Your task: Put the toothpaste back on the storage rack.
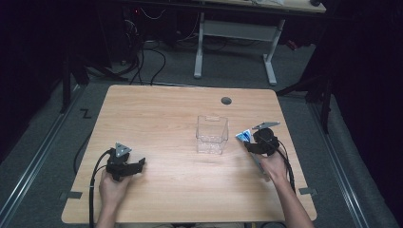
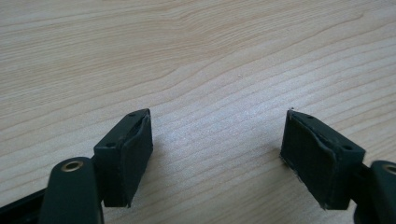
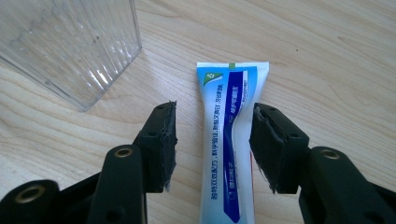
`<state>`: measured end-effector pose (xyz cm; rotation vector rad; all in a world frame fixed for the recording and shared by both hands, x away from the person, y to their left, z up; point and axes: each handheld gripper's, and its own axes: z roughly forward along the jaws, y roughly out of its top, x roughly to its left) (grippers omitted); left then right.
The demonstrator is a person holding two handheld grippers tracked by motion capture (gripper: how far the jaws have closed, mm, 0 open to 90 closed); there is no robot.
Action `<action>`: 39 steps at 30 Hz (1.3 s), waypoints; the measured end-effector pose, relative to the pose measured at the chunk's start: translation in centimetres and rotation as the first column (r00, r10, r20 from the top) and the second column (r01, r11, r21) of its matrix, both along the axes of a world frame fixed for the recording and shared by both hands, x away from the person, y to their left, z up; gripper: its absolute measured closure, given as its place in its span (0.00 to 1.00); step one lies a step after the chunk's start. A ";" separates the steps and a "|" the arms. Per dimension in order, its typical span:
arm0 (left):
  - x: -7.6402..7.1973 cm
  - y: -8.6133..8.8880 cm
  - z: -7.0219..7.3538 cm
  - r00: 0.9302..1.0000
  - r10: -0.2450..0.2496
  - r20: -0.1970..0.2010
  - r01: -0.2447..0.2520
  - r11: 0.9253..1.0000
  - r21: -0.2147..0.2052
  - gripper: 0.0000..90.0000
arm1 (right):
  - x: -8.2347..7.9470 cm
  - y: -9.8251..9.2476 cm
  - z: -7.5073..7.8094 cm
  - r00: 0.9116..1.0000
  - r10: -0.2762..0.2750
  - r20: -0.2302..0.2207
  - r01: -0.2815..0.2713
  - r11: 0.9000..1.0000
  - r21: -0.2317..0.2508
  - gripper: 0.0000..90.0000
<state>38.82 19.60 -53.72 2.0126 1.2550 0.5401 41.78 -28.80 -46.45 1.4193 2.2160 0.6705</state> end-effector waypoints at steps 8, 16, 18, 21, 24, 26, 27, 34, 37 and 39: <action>0.0 0.0 0.0 1.000 0.000 0.000 0.000 1.000 0.000 0.28 | 0.9 0.3 -0.5 1.000 -0.011 -0.024 0.010 1.000 -0.021 0.57; 0.0 0.0 0.0 1.000 0.000 0.000 0.000 1.000 0.000 0.28 | 1.5 0.3 -1.4 0.997 -0.028 -0.067 0.026 0.999 -0.036 0.58; 0.0 0.0 0.0 1.000 0.000 0.000 0.000 1.000 0.000 0.28 | 1.6 0.4 -1.6 0.997 -0.031 -0.075 0.027 0.999 -0.044 0.58; 0.0 0.0 0.0 1.000 0.000 0.000 0.000 1.000 0.000 0.28 | 1.8 0.4 -1.9 0.995 -0.035 -0.092 0.031 0.998 -0.046 0.58; 0.0 0.0 0.0 1.000 0.000 0.000 0.000 1.000 0.000 0.28 | 2.0 0.4 -2.2 0.993 -0.044 -0.106 0.039 0.998 -0.048 0.58; 0.0 0.0 0.0 1.000 0.000 0.000 0.000 1.000 0.000 0.28 | 2.1 0.5 -2.4 0.992 -0.050 -0.113 0.044 0.998 -0.052 0.59; 0.0 0.0 0.0 1.000 0.000 0.000 0.000 1.000 0.000 0.28 | 2.1 0.5 -2.5 0.993 -0.050 -0.111 0.044 0.997 -0.059 0.59; 0.0 0.0 0.0 1.000 0.000 0.000 0.000 1.000 0.000 0.28 | 2.4 0.1 -2.6 0.989 -0.072 -0.129 0.064 0.996 -0.061 0.60; 0.0 0.0 0.0 1.000 0.000 0.000 0.000 1.000 0.000 0.28 | 2.5 -0.1 -2.8 0.987 -0.083 -0.140 0.074 0.995 -0.062 0.60; 0.0 0.0 0.0 1.000 0.000 0.000 0.000 1.000 0.000 0.28 | 2.6 -0.2 -2.8 0.985 -0.088 -0.148 0.079 0.995 -0.062 0.60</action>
